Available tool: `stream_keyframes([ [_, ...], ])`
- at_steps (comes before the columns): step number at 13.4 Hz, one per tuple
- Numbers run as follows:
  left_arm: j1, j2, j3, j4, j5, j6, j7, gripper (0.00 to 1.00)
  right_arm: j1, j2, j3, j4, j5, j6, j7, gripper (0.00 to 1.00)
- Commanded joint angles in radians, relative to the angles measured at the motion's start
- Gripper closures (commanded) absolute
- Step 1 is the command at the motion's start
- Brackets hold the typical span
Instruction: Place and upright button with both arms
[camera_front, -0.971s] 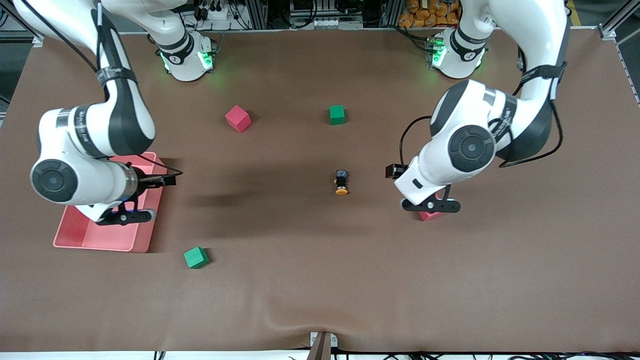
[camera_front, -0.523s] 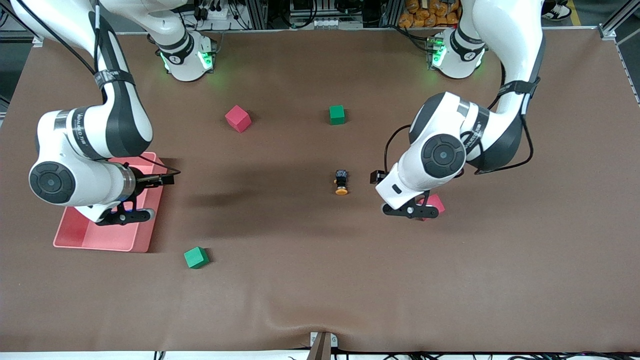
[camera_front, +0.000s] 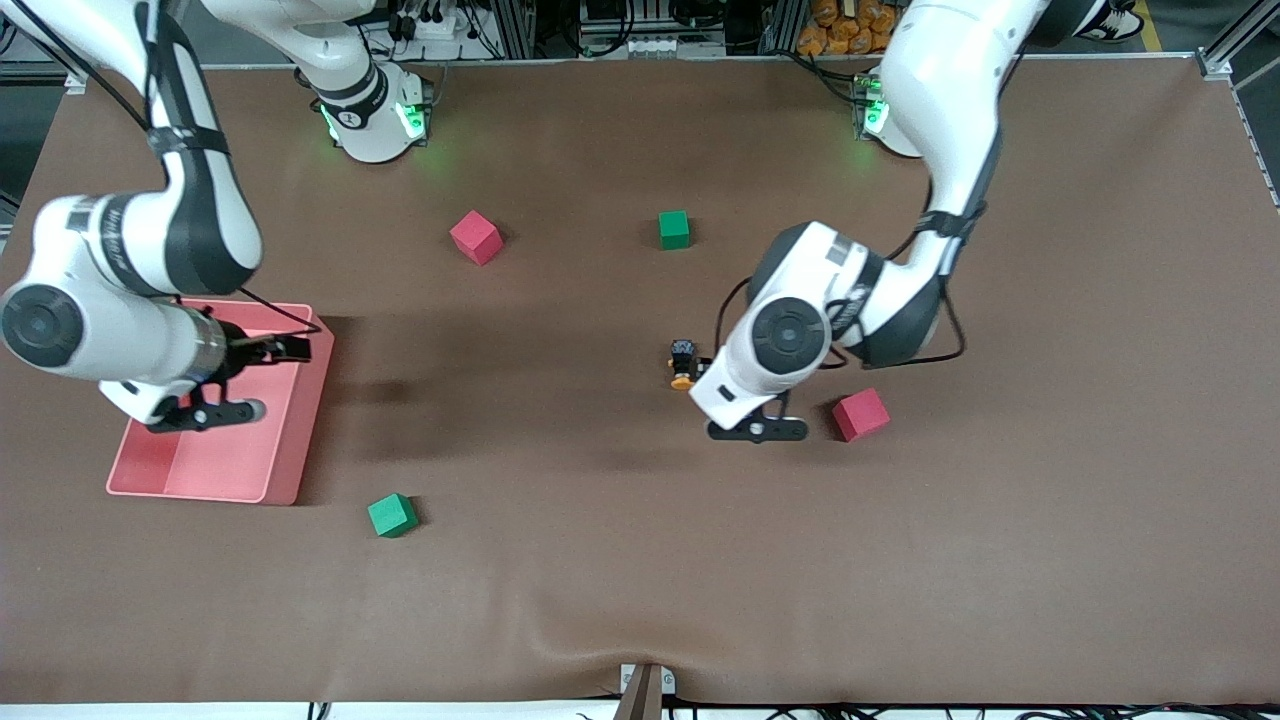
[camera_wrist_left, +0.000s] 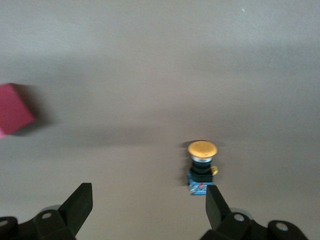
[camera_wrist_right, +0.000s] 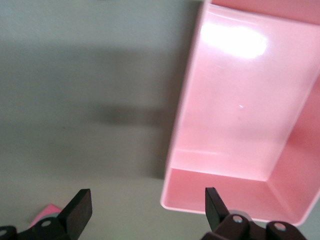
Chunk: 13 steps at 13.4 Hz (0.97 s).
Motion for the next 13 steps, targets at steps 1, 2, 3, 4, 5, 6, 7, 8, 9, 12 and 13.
stream_keyframes([
  [1,-0.044,0.062,0.004,0.045,-0.042,0.039,-0.039,0.00,-0.071,-0.107,0.016,-0.075,-0.011,0.012,-0.047,0.00],
  [2,-0.055,0.078,0.003,0.043,-0.050,0.057,-0.058,0.00,-0.099,-0.124,0.016,-0.075,-0.013,0.009,-0.056,0.00],
  [3,-0.067,0.089,0.003,0.043,-0.053,0.071,-0.070,0.00,-0.135,-0.141,0.018,-0.074,-0.013,0.007,-0.076,0.00],
  [4,-0.070,0.104,0.001,0.043,-0.057,0.082,-0.070,0.00,-0.146,-0.161,0.018,-0.066,-0.013,-0.011,-0.091,0.00],
  [5,-0.071,0.117,0.001,0.043,-0.080,0.095,-0.070,0.00,-0.146,-0.172,0.018,-0.042,-0.013,-0.054,-0.091,0.00],
  [6,-0.071,0.126,0.001,0.043,-0.094,0.099,-0.070,0.00,-0.145,-0.173,0.018,0.004,-0.013,-0.112,-0.085,0.00],
  [7,-0.070,0.128,0.000,0.042,-0.120,0.099,-0.070,0.00,-0.140,-0.172,0.019,0.059,-0.014,-0.161,-0.078,0.00],
  [8,-0.071,0.135,0.001,0.040,-0.135,0.097,-0.070,0.00,-0.136,-0.170,0.021,0.101,-0.014,-0.191,-0.078,0.00],
  [9,-0.078,0.141,0.001,0.039,-0.137,0.097,-0.070,0.00,-0.134,-0.170,0.024,0.134,-0.014,-0.209,-0.076,0.00],
  [12,-0.084,0.151,0.001,0.036,-0.154,0.094,-0.072,0.00,-0.131,-0.173,0.027,0.200,-0.014,-0.252,-0.072,0.00],
  [13,-0.082,0.155,0.001,0.030,-0.163,0.094,-0.072,0.00,-0.131,-0.173,0.027,0.226,-0.014,-0.272,-0.072,0.00],
])
